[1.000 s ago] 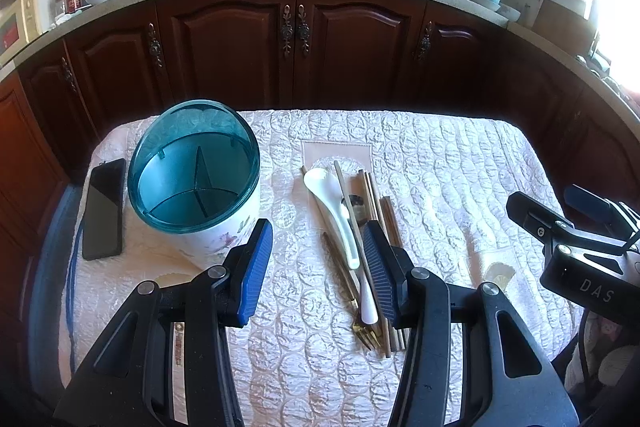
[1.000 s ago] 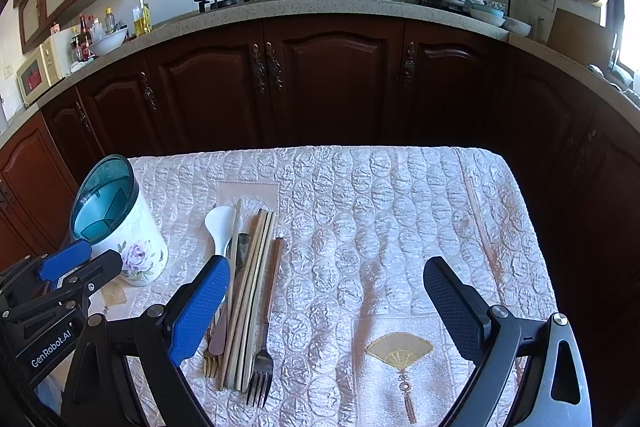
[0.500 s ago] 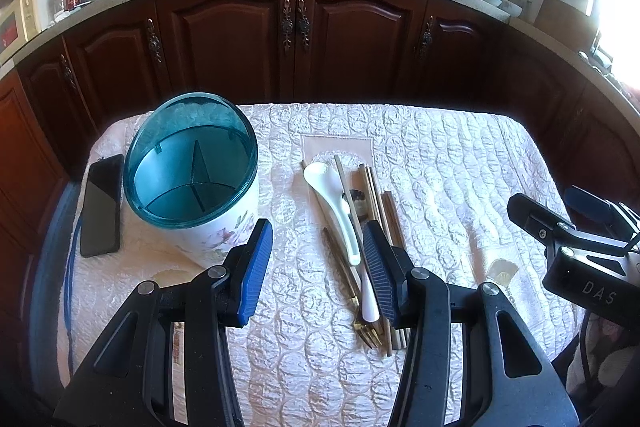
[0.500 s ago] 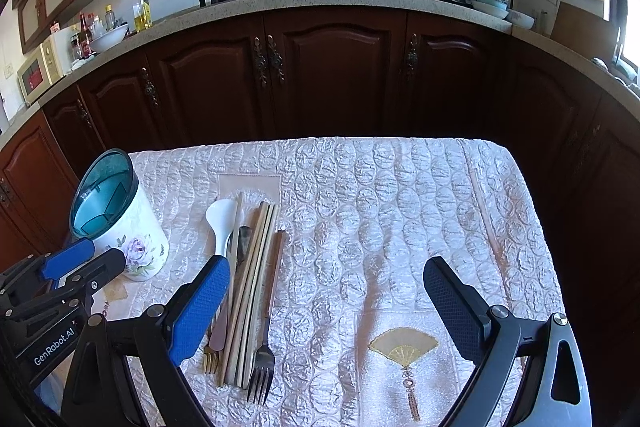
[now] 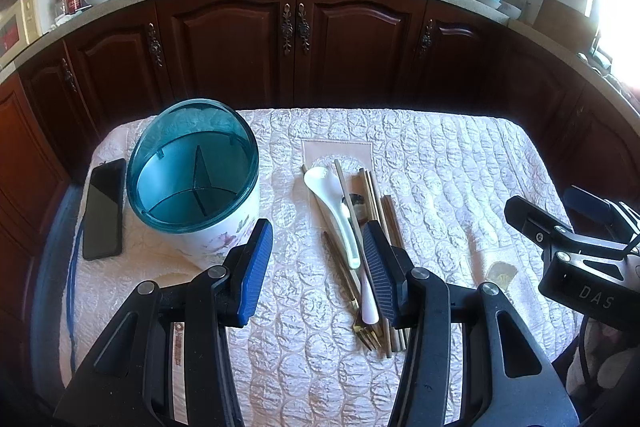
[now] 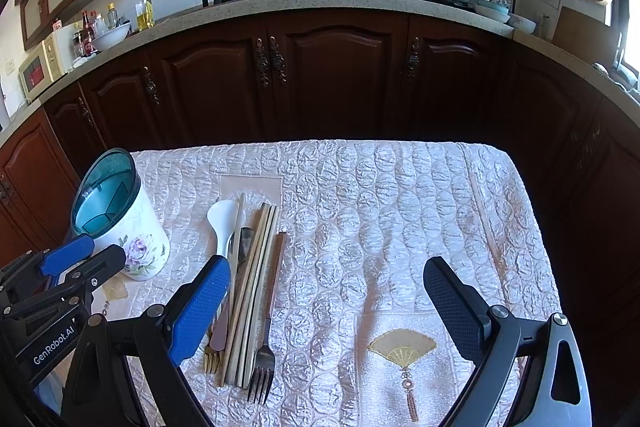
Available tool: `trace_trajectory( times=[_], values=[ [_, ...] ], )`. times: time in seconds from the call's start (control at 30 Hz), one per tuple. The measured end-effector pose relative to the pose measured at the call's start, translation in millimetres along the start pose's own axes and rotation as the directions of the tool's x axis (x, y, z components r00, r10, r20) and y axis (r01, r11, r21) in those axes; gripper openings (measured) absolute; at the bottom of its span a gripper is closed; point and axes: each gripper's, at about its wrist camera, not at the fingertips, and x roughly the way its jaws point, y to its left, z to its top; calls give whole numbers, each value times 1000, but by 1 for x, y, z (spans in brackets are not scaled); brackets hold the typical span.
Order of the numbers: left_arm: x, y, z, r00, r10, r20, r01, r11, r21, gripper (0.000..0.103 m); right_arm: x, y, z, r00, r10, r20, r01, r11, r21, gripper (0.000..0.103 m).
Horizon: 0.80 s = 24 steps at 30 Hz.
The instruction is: Organize utensils
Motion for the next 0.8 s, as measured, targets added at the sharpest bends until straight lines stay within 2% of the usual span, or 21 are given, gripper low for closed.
trace_trajectory(
  times=[0.27,0.47,0.53,0.57,0.63,0.7,0.8],
  values=[
    [4,-1,-1,1000,-1,-14,1,1000,4,47,5,0,-1,1000,3,-15,-3,1000,-2,97],
    [21,5,-10,997,-33,-77,31,999,-23,47,31,-2,-9,996,55,-72,-55,998,-1,95],
    [28,6,-15,994,-53,-101,49,998,-40,47,48,0,-12,989,102,-110,-102,995,6,78],
    [33,6,-17,991,-60,-116,54,997,-51,47,59,1,-13,981,138,-138,-137,990,15,74],
    [43,7,-21,988,-77,-135,67,995,-77,47,83,0,-15,960,201,-193,-195,980,50,54],
    [55,8,-24,982,-95,-164,78,991,-105,47,103,0,-16,944,235,-230,-222,972,83,48],
    [76,8,-24,972,-129,-199,98,983,-158,47,129,8,-18,922,272,-276,-259,962,84,47]
  ],
)
